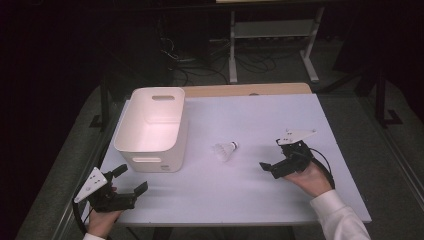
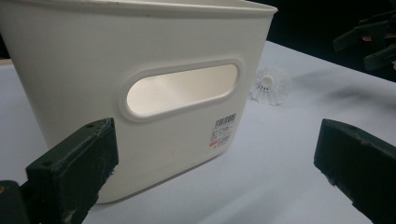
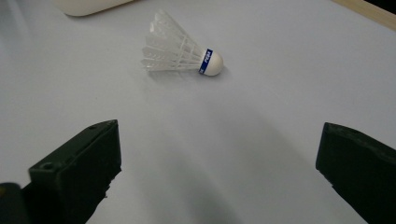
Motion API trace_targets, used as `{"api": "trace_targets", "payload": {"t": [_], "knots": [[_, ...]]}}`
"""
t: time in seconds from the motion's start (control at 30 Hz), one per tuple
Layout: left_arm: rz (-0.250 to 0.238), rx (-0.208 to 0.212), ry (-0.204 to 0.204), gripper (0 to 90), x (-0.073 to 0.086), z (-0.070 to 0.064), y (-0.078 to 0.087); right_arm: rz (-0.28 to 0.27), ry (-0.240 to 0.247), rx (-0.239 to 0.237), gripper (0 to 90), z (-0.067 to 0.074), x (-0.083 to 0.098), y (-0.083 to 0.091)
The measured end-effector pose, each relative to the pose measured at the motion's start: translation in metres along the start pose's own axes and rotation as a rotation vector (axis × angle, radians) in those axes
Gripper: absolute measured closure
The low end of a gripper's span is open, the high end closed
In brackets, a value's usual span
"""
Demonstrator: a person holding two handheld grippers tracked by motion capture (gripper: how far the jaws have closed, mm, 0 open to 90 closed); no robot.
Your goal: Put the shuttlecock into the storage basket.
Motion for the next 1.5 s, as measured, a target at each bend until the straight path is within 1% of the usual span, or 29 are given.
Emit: {"api": "trace_targets", "payload": {"t": [0.47,0.9,1.1,1.43,1.5], "knots": [[-0.005,0.002,0.007,0.0,0.0,-0.001,-0.001,0.021,0.02,-0.013,0.3,0.006,-0.002,-0.008],[-0.006,0.006,0.009,0.0,0.0,-0.001,-0.001,0.035,0.043,-0.034,0.3,0.017,-0.01,-0.019],[-0.007,0.006,0.008,0.0,0.0,-0.001,-0.001,0.049,0.059,-0.048,0.3,0.023,-0.013,-0.025],[-0.007,0.006,0.008,0.0,0.0,-0.001,-0.001,0.053,0.061,-0.067,0.4,0.029,-0.019,-0.034],[-0.004,0.005,0.007,0.0,0.0,-0.001,-0.001,0.059,0.064,-0.082,2.7,0.03,-0.019,-0.036]]}}
Point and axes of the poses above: each handheld gripper's, and its own axes: y roughly backward along the jaws, x roughly out of its underside, z roughly to its left, the point moved 5 cm from there along -y, roughly forward along the jaws, and after that the axes turned 12 degrees about x, right-handed, at the moved point
